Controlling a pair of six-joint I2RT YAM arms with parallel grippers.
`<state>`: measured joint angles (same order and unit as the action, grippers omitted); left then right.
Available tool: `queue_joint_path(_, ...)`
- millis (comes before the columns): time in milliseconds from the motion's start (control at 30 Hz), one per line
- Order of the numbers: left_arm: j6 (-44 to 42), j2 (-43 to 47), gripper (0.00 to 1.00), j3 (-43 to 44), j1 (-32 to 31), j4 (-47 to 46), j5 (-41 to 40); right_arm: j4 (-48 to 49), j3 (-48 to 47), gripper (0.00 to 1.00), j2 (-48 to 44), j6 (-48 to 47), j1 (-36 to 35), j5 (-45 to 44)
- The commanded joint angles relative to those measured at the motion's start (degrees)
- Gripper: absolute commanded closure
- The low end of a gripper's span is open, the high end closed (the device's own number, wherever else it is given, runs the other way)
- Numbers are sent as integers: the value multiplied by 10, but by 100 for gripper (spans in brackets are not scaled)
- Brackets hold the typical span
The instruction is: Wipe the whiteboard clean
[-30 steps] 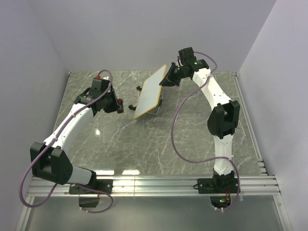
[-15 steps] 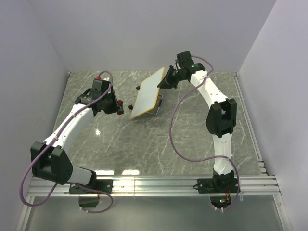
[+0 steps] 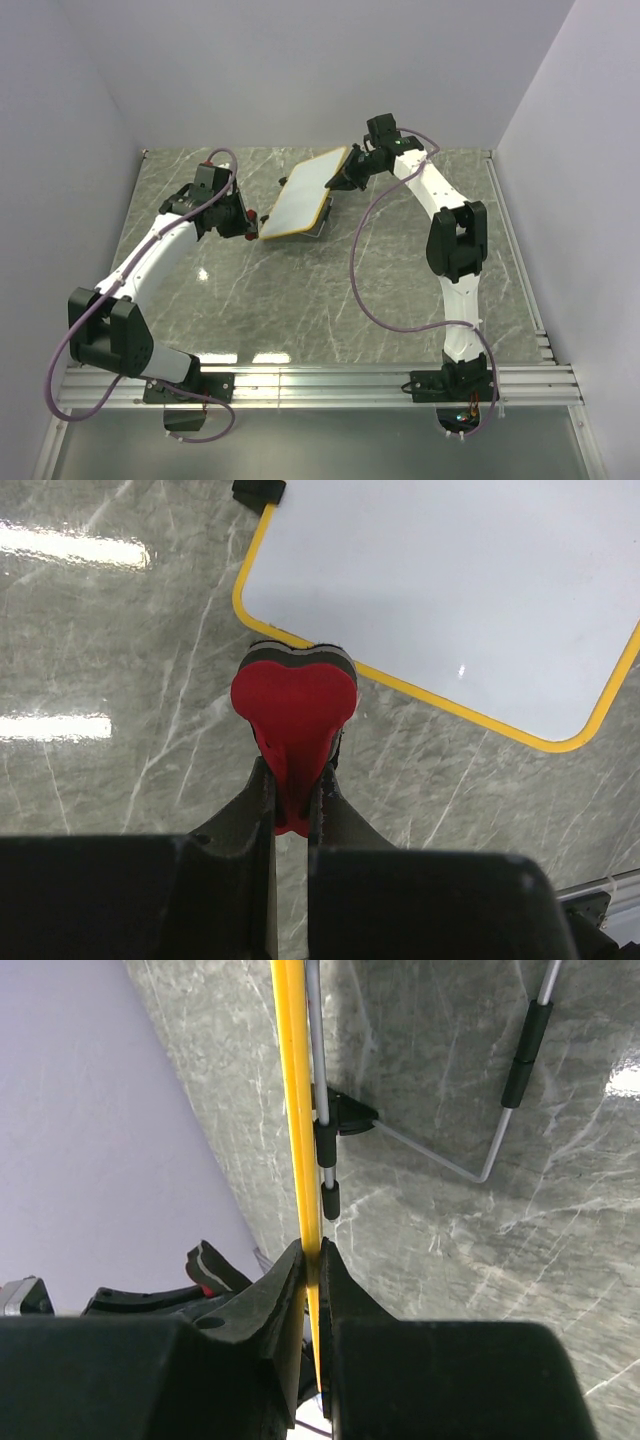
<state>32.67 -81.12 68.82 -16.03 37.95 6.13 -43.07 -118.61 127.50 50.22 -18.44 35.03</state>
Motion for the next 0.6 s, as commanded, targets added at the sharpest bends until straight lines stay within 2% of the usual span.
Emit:
queue_joint_path(0,3,-3,100,4,2,-17,-12,4,-8,97,-11,-4,-4,14)
queue_joint_path(67,0,-8,100,-3,6,-22,-18,-3,-12,83,-17,-20,-5,12)
queue_joint_path(100,-5,-11,100,-6,7,-26,-30,-8,-13,68,-21,-25,-5,11)
queue_joint_path(133,-8,-18,100,-11,9,-28,-39,-10,-13,60,-23,-34,-5,8)
queue_joint_path(167,-10,-23,100,-15,14,-30,-44,-15,-14,39,-30,-39,-5,8)
queue_joint_path(200,-16,-27,100,-23,18,-35,-48,-18,-15,22,-36,-43,-5,8)
queue_joint_path(300,-30,-46,100,-44,31,-56,-60,-37,-24,7,-54,-69,-5,-6)
queue_joint_path(400,-42,-79,94,-57,43,-74,-89,-47,-20,2,-85,-96,-5,-26)
queue_joint_path(500,-48,-119,80,-54,50,-89,-109,-53,-3,1,-117,-119,-2,-41)
queue_joint_path(533,-51,-139,66,-52,52,-96,-117,-54,4,1,-135,-129,-2,-44)
queue_joint_path(567,-53,-148,60,-49,53,-97,-121,-54,19,1,-145,-132,-1,-51)
